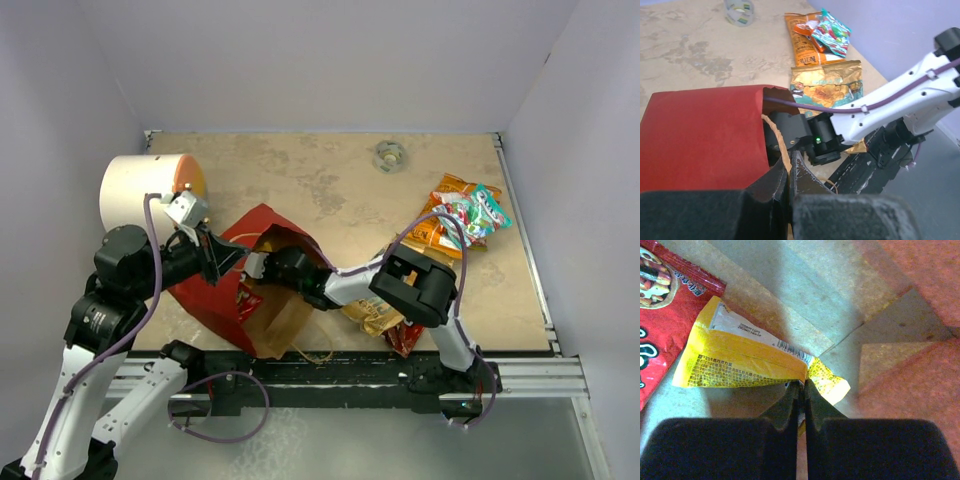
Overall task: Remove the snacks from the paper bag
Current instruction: Take out the snack from the paper bag.
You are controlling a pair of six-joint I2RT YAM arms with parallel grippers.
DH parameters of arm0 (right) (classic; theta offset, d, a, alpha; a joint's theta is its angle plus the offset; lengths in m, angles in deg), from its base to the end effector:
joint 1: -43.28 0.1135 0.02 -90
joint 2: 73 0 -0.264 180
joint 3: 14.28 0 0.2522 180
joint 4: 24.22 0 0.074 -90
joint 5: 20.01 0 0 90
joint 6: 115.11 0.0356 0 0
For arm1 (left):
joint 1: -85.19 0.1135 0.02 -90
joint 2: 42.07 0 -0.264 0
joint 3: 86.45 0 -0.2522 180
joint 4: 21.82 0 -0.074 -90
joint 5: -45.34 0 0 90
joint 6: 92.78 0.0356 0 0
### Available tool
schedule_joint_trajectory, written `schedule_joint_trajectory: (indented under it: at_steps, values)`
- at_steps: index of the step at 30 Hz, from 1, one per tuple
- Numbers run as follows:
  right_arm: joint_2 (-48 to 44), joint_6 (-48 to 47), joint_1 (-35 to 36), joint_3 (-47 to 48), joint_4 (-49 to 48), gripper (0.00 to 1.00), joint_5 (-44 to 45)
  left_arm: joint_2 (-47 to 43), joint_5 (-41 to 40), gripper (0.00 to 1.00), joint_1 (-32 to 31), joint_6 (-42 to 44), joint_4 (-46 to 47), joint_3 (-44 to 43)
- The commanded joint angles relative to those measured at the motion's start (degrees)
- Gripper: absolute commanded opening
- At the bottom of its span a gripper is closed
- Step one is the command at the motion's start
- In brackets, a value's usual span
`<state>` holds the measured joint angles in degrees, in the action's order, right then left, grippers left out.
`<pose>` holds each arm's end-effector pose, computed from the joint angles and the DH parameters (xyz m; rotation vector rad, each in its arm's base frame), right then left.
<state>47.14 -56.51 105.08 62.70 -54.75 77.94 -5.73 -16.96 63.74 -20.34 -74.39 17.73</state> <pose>0.2137 0.3882 0.1454 -1.2346 1.3048 0.2563 0.0915 -0.0537 0.4064 0.4210 1.8203 -0.9123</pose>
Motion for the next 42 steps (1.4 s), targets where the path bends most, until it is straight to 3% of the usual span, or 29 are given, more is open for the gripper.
schedule_joint_trajectory:
  at_steps: [1, 8, 14, 20, 26, 32, 35, 42]
  values:
    - [-6.9, 1.4, -0.2, -0.7, -1.3, 0.02, 0.8, -1.3, -5.9, 0.0, 0.0, -3.0, 1.5, 1.1]
    - [-15.9, 5.0, 2.1, -7.2, 2.9, 0.0, 1.0, -1.8, -9.7, 0.0, -0.1, -5.1, 2.2, 2.1]
    - [-24.6, 14.1, 3.0, -14.9, 7.0, 0.0, 1.8, -1.9, -10.8, 0.0, 0.0, -5.2, 3.9, 2.4]
    - [-29.3, 19.0, 4.5, -15.9, 15.3, 0.0, 0.9, -0.1, -10.1, 0.0, -0.1, -5.0, 5.7, 2.7]
    - [-42.5, 24.8, 4.5, -19.8, 25.6, 0.0, 2.2, 0.7, -13.7, 0.0, 0.0, -5.4, 4.5, 2.1]
    - [-60.0, 33.1, 4.5, -22.7, 36.6, 0.0, -5.2, 2.5, -18.3, 0.0, 0.0, -6.2, 4.2, 3.0]
    - [-67.1, 42.8, 4.5, -21.5, 44.9, 0.0, -0.6, 3.5, -18.3, 0.0, 0.0, -5.9, 4.6, 2.9]
    - [-73.1, 69.4, 4.4, -12.5, 72.9, 0.0, 26.1, 4.0, -19.6, 0.0, 0.0, -4.7, 4.9, 3.2]
